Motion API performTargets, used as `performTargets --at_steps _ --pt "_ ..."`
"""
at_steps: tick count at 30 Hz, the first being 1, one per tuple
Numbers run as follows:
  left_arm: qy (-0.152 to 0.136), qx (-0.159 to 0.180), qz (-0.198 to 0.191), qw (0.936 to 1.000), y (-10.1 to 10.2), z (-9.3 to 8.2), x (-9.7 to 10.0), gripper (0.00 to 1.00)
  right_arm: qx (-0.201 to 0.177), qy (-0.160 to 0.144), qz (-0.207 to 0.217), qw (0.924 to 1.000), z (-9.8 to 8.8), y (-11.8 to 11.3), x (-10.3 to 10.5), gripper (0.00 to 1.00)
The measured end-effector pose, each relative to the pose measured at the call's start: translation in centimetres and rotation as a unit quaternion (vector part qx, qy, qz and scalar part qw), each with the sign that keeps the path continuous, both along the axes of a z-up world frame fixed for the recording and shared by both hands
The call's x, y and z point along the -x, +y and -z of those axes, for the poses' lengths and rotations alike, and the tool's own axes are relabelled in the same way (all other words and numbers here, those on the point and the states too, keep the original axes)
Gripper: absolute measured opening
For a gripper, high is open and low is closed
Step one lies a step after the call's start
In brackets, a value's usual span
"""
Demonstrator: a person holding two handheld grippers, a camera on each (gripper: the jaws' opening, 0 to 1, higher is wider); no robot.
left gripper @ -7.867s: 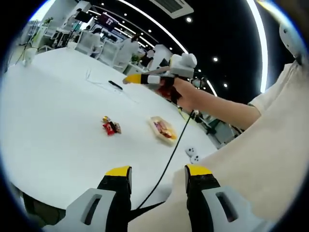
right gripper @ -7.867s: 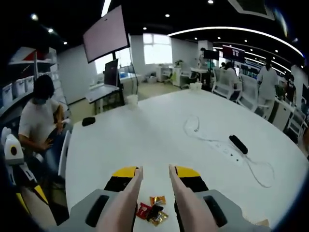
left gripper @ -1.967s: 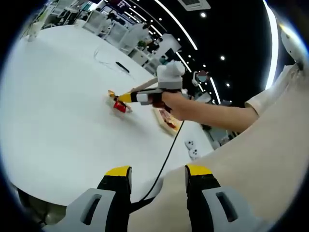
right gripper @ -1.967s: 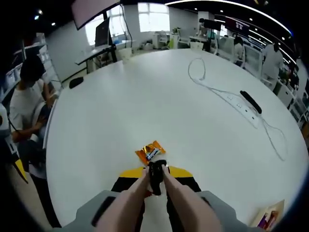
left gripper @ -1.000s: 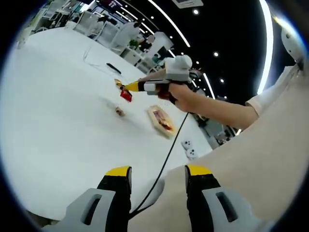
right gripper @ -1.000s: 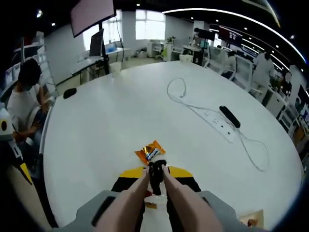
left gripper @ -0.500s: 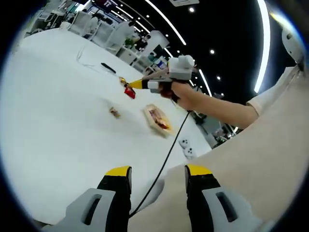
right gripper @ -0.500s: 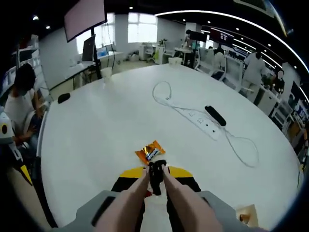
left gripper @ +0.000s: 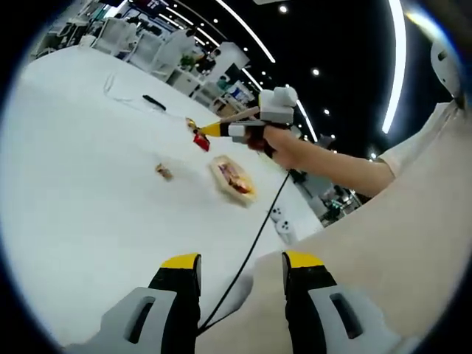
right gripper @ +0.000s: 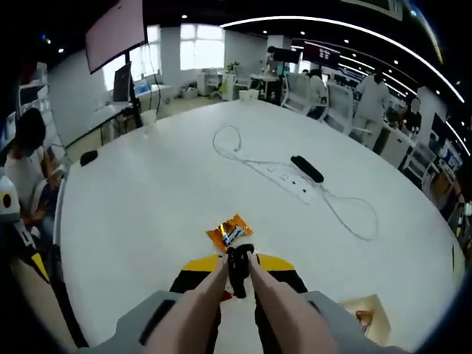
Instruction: Place the target food into the container with the food tongs after gripping and lifting it, then release it inside without dropping or visibly crushing the food.
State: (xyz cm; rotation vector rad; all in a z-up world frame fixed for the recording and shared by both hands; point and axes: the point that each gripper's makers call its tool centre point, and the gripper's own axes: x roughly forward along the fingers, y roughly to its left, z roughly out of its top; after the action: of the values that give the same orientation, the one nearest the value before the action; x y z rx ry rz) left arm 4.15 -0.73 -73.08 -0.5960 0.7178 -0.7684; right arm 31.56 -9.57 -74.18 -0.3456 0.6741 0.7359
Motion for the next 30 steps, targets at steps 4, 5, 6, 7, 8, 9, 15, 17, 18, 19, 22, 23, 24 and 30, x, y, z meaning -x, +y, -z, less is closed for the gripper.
performTargets --at_steps 4,5,6,7,8,9,15,17,18,19,22,23,24,30 --pt "-0.004 0.0 0.008 1.0 -0.4 -0.1 -0.1 0.43 -0.004 0.0 0.018 0.9998 0.0 -1.7 -0.4 0.15" --pt "-0.004 0.0 0.008 1.0 -0.4 -0.1 -0.1 0.43 -0.005 0.001 0.019 0.9998 -0.1 -1.8 -0.4 0.15" --pt "-0.006 -0.001 0.011 0.9999 -0.6 -0.1 0.0 0.43 -0.003 -0.002 0.022 0.9997 -0.2 -2.3 -0.3 0.15" --pt "-0.006 -0.001 0.013 0.9999 -0.8 -0.1 0.0 0.43 -0.002 -0.003 0.024 0.9997 -0.3 -2.7 -0.2 0.15" --pt "-0.007 -0.001 0.015 0.9999 -0.9 -0.1 0.0 0.43 -0.002 -0.004 0.026 0.9997 -0.3 -3.0 -0.3 0.15" --pt "-0.008 -0.001 0.017 0.9998 -1.1 -0.2 0.1 0.43 -0.002 -0.003 0.029 0.9996 -0.3 -3.3 -0.3 0.15" --pt "-0.011 -0.002 0.026 0.9996 -1.9 -0.3 0.3 0.43 -0.009 -0.002 0.048 0.9988 -0.5 -4.9 -0.1 0.15" --pt "-0.011 -0.002 0.028 0.9995 -2.0 -0.3 0.3 0.43 -0.009 -0.004 0.051 0.9987 -0.6 -5.2 0.0 0.15" --pt "-0.011 -0.003 0.029 0.9995 -2.1 -0.4 0.4 0.43 -0.009 -0.004 0.053 0.9985 -0.6 -5.5 0.1 0.15" --pt "-0.011 -0.003 0.03 0.9995 -2.2 -0.4 0.4 0.43 -0.01 -0.004 0.056 0.9984 -0.7 -5.7 0.1 0.15" --pt "-0.012 -0.006 0.034 0.9993 -2.3 -0.4 0.5 0.43 -0.012 -0.005 0.064 0.9979 -0.8 -6.6 0.1 0.15" --pt "-0.012 -0.006 0.035 0.9993 -2.4 -0.4 0.5 0.43 -0.011 -0.006 0.064 0.9978 -0.8 -6.7 0.1 0.15" --pt "-0.012 -0.006 0.035 0.9993 -2.4 -0.4 0.5 0.43 -0.011 -0.007 0.068 0.9976 -0.9 -7.1 0.1 0.15" --pt "-0.013 -0.006 0.043 0.999 -3.1 -0.6 0.3 0.43 -0.012 -0.008 0.082 0.9965 -1.1 -8.6 0.0 0.15"
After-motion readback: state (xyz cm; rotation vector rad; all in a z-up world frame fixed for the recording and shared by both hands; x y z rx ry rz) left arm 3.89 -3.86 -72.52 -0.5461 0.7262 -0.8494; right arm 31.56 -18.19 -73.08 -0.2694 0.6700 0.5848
